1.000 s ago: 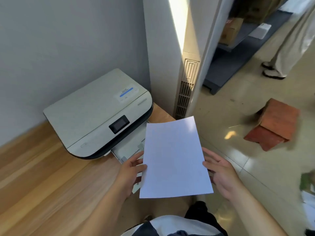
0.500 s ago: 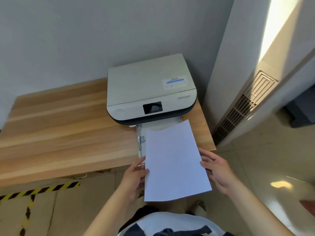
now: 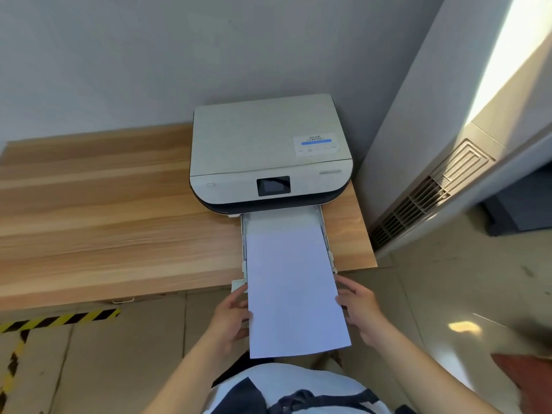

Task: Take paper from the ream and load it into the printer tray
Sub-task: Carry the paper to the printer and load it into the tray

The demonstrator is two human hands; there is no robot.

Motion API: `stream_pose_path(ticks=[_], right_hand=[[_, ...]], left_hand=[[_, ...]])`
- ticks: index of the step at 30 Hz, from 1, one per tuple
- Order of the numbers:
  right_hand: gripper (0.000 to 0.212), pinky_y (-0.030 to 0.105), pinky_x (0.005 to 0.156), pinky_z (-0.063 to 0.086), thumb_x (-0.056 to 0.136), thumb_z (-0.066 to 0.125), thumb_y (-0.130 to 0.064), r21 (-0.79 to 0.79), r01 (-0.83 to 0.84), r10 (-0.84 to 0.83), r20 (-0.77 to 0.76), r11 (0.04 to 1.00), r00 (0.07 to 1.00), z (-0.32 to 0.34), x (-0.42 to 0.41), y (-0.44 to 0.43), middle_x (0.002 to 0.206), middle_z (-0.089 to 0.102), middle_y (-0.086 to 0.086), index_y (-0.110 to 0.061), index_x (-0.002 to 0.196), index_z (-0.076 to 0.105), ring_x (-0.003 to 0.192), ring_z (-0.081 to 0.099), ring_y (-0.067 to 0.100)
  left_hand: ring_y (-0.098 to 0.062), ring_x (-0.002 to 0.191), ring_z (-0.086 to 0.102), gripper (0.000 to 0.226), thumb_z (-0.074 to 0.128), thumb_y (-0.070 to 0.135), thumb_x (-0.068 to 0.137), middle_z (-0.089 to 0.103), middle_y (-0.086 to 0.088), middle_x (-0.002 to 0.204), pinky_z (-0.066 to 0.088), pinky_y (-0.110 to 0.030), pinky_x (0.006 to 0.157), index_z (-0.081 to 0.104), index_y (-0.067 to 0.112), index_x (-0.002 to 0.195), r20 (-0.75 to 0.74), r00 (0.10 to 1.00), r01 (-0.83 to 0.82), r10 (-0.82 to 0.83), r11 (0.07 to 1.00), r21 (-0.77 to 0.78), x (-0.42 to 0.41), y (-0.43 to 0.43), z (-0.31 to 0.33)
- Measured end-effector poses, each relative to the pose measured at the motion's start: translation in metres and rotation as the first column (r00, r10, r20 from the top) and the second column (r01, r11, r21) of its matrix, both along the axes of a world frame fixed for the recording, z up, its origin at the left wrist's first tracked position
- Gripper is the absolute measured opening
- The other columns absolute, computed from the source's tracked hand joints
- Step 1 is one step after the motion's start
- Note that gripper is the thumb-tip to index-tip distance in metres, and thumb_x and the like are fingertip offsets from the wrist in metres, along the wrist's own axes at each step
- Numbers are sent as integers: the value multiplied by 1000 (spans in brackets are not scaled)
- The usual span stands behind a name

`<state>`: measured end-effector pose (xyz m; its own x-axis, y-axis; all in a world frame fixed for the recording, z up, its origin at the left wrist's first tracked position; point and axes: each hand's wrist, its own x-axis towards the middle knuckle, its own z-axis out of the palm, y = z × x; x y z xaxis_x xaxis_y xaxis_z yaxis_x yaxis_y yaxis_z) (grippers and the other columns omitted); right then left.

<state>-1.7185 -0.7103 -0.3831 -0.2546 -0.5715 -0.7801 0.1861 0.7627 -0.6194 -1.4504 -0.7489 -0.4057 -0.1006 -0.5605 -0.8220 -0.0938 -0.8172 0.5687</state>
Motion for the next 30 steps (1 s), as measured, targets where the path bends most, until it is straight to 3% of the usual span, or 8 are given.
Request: stream_pose_path(ticks=[3, 7, 13, 19, 24, 30], right_hand=[[51, 30, 60, 56, 89, 48, 10, 51, -78, 79, -18, 996, 997, -1, 10, 0, 101, 74, 8, -27, 122, 58, 84, 73, 22], [56, 24, 59, 54, 88, 48, 11, 100, -90, 94, -36, 991, 995, -11, 16, 0, 113, 70, 14, -15, 138, 53, 89, 71, 23], [55, 33, 67, 52, 88, 54, 7, 115, 67, -60, -64, 991, 996, -19, 28, -3, 112, 68, 15, -16, 138, 48, 90, 68, 30], [37, 38, 74, 54, 88, 57, -1, 147, 217, -210, -60, 965, 976, -28, 26, 1, 110, 71, 15, -15, 122, 62, 88, 66, 28], [36, 42, 76, 56, 86, 55, 0, 141, 194, -187, -59, 971, 981, -29, 11, -2, 106, 74, 13, -18, 114, 69, 90, 68, 30], [35, 46, 79, 56, 88, 56, 4, 138, 163, -160, -29, 977, 987, -38, -6, -16, 103, 75, 11, -19, 112, 68, 91, 69, 32]], left_hand=[[-28, 100, 74, 70, 49, -17, 85, 77, -1, 111, 60, -39, 74, 56, 30, 137, -20, 1000, -21, 21, 1000, 23, 10, -8, -5], [-29, 101, 74, 69, 46, -18, 87, 77, -1, 113, 60, -45, 81, 57, 28, 137, -41, 998, -43, 46, 998, 54, 22, -17, -17], [-33, 105, 71, 68, 46, -19, 88, 78, -1, 108, 53, -56, 97, 51, 23, 141, -100, 991, -80, 91, 991, 109, 29, -28, -28], [-30, 101, 70, 50, 48, -15, 93, 74, -7, 115, 61, -36, 62, 57, 22, 126, -145, 976, -139, 161, 979, 152, 24, -39, -29], [-33, 105, 68, 48, 50, -16, 92, 73, -11, 117, 59, -43, 80, 56, 14, 130, -133, 969, -182, 208, 965, 187, 14, -36, -32], [-30, 90, 68, 26, 57, -3, 96, 71, -15, 112, 54, -39, 70, 58, 11, 118, -48, 954, -286, 297, 944, 163, -3, -31, -26]])
